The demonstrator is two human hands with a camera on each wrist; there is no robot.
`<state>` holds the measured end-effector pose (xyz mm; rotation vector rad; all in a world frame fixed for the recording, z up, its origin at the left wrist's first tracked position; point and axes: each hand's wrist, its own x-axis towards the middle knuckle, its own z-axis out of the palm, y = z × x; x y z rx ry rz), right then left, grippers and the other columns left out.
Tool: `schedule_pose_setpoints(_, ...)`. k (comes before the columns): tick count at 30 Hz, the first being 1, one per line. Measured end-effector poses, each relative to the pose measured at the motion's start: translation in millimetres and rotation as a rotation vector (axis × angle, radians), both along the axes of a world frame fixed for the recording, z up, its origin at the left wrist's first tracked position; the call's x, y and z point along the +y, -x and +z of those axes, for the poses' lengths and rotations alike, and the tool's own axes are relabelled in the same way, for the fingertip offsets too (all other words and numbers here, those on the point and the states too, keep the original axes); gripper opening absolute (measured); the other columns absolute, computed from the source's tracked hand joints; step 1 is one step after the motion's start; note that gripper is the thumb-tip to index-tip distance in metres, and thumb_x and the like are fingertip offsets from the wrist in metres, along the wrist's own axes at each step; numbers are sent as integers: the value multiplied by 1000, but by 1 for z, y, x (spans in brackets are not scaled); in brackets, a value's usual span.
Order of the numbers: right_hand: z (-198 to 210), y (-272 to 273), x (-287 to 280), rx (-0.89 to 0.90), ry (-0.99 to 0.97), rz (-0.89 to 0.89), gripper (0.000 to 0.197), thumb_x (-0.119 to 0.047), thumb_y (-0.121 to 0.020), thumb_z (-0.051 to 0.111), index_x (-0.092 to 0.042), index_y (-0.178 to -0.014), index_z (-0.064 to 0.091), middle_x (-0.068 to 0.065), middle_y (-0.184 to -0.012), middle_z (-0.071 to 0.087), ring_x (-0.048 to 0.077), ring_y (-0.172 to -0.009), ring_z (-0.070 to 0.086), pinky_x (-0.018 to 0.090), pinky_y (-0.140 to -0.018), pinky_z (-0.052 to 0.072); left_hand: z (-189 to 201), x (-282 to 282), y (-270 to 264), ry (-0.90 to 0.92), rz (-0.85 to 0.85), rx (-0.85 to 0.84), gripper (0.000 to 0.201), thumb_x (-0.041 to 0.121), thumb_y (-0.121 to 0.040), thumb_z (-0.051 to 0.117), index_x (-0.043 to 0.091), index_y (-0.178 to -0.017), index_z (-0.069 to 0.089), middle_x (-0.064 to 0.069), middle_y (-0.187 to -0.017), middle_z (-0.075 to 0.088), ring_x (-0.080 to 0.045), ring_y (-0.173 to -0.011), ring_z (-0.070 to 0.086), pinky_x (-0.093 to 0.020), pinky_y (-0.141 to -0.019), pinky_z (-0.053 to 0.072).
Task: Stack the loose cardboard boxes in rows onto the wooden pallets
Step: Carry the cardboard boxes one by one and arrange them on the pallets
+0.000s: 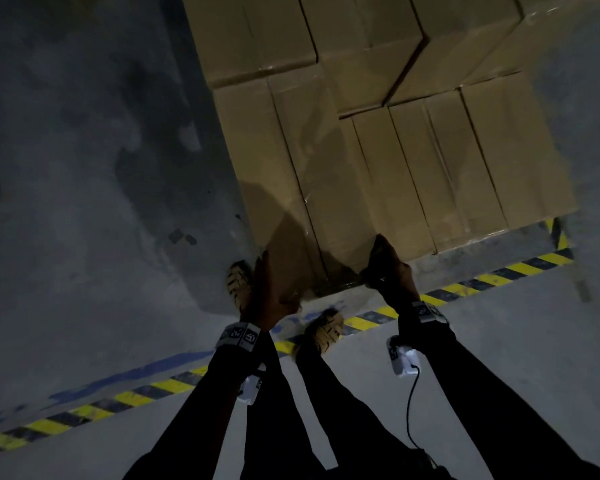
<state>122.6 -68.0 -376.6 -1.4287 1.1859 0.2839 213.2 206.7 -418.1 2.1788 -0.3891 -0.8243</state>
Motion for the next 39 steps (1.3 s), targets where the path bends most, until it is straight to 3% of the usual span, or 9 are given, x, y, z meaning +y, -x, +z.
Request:
schedule_pose_setpoints(3, 4, 3, -4, 73, 105, 207, 50, -23, -106, 36, -3, -150, 28, 9, -114, 59, 10, -81, 65, 27, -73, 57, -28, 9, 4, -71, -47, 44, 130, 84, -63, 62, 16, -157, 3, -9, -163, 9, -31, -150, 12, -57, -115, 25)
schedule_pose_setpoints(5, 7, 0, -2, 86, 178, 296, 81, -9, -95, 59, -18, -157, 8, 8, -118, 62, 22, -100, 65, 39, -85, 54, -40, 14, 6, -78, -74, 68, 130, 93, -60, 52, 16, -156, 11, -7, -163, 12, -29, -149, 14, -54, -116, 25)
schedule_pose_setpoints(8, 4, 13, 0, 32, 292, 569, 110, 6, -77, 70, -22, -157, -2, 12, -136, 56, 32, -118, 58, 46, -89, 53, -4, 8, 6, -105, -72, 37, 118, 61, -70, 74, 9, -155, 11, -10, -162, 9, -28, -150, 9, -47, -121, 14)
schedule_pose_setpoints(11, 19, 17, 10, -57, 391, 627, 99, 2, -81, 71, -10, -156, 9, 16, -146, 42, 33, -123, 53, 39, -91, 49, 22, 5, 11, -132, -35, -23, 105, 31, -73, 84, 6, -153, 20, -14, -159, 17, -31, -147, 14, -39, -119, 15)
schedule_pose_setpoints(14, 31, 28, 21, -61, 447, 615, 95, -6, -83, 75, -11, -155, 13, 15, -150, 38, 33, -125, 51, 38, -91, 47, 29, 5, 18, -141, 53, -60, 101, 24, -76, 83, 9, -153, 20, -15, -159, 19, -30, -146, 18, -34, -116, 17)
schedule_pose_setpoints(19, 31, 41, 28, -20, 422, 606, 93, -8, -88, 70, -8, -156, 7, 12, -161, 19, 31, -144, 29, 35, -108, 35, 41, 4, 22, -158, 47, -99, 95, 18, -77, 81, 11, -152, 23, -17, -157, 22, -33, -143, 23, -48, -112, 31)
schedule_pose_setpoints(23, 32, 43, 32, -27, 447, 608, 90, -16, -93, 68, -6, -155, 4, 12, -163, 11, 30, -147, 24, 43, -110, 34, 40, 7, 22, -169, -19, -85, 94, 21, -81, 78, 14, -153, 19, -14, -160, 17, -32, -144, 24, -43, -112, 32)
schedule_pose_setpoints(32, 76, 39, 51, -130, 526, 537, 78, -23, -95, 64, -16, -156, 15, 8, -160, 22, 30, -140, 35, 41, -104, 42, 92, 6, 23, -222, -88, -35, 91, 31, -90, 68, 21, -155, 6, -9, -163, 2, -27, -149, 9, -36, -113, 27)
schedule_pose_setpoints(39, 147, -1, 91, -381, 568, 451, 68, -22, -93, 65, -15, -151, 30, 10, -151, 37, 31, -129, 49, 52, -98, 48, 173, 31, -8, -9, -66, -136, 79, 21, -91, 67, 18, -153, 19, -6, -161, 17, -23, -147, 20, -20, -112, 16)
